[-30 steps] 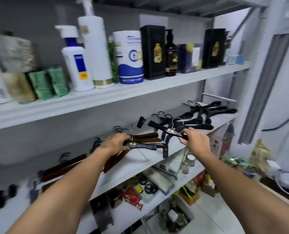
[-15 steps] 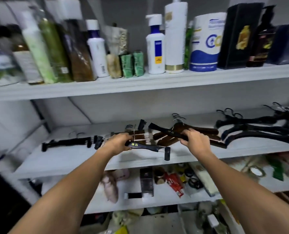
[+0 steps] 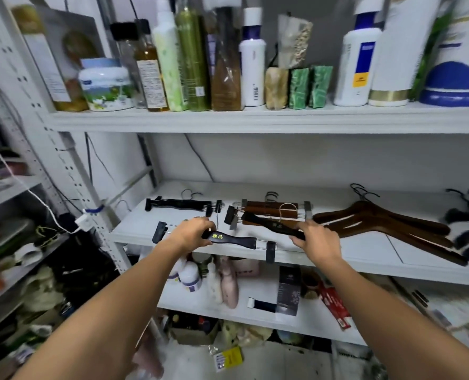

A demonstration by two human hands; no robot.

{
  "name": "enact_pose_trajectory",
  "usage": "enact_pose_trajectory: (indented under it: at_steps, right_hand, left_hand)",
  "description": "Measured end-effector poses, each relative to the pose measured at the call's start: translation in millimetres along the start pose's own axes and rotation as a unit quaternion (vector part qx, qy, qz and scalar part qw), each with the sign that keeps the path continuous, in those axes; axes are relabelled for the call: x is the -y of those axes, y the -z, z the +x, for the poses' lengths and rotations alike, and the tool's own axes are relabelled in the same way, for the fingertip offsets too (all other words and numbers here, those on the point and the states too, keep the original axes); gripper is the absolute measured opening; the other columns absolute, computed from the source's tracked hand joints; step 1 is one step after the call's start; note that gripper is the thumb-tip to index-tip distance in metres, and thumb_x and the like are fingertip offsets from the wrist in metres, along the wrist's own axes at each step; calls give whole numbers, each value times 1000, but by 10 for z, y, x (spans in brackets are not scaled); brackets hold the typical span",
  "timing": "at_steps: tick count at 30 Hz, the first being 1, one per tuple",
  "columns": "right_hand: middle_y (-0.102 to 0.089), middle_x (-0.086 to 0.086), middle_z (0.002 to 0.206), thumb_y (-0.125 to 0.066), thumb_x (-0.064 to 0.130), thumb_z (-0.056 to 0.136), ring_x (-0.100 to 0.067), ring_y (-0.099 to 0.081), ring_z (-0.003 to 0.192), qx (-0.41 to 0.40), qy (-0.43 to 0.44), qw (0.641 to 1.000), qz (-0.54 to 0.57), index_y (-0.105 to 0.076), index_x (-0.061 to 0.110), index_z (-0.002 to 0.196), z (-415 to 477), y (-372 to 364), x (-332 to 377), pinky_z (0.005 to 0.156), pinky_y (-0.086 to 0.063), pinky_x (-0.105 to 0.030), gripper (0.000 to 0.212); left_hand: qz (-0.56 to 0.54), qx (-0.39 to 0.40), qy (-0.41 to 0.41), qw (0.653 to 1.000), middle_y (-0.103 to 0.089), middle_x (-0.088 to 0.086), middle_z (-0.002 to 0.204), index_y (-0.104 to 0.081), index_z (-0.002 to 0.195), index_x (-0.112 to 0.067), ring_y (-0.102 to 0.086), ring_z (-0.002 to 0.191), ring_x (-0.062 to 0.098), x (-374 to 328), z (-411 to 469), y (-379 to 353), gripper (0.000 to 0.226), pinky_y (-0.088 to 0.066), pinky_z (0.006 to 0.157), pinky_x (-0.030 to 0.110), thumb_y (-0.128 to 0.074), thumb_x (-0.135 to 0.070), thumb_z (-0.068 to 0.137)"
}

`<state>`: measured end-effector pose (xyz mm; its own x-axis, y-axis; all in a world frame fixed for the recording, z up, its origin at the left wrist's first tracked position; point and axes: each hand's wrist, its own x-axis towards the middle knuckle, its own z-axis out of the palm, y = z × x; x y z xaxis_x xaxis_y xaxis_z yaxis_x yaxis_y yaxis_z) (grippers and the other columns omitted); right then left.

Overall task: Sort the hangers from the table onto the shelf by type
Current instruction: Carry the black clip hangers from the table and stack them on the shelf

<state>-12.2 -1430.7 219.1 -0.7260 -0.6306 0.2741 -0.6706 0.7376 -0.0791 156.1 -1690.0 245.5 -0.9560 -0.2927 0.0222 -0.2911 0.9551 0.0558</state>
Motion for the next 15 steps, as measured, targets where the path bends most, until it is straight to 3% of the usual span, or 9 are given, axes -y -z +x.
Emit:
enact_pose_trajectory:
  at_steps: [11, 15]
  right_hand:
    - [-57, 3, 125, -49, 48, 93, -22, -64, 102, 13, -3, 1000, 1, -57, 26, 122, 544, -92, 1144, 70, -48, -32, 37]
    - [-56, 4, 125, -50, 49, 93, -22, -64, 102, 9, -21, 1000, -7, -55, 28, 125, 690, -116, 1473, 67, -43, -30, 38]
  left_hand:
    - [4, -30, -10, 999, -58, 0, 121, -57, 121, -18, -53, 114, 19, 1192, 27, 255, 36, -41, 87, 30, -63, -31, 88]
    - [3, -34, -21, 999, -57, -1, 122, -57, 122, -19, -52, 115, 19, 1608, 76, 351, 38, -40, 92, 31, -64, -30, 87]
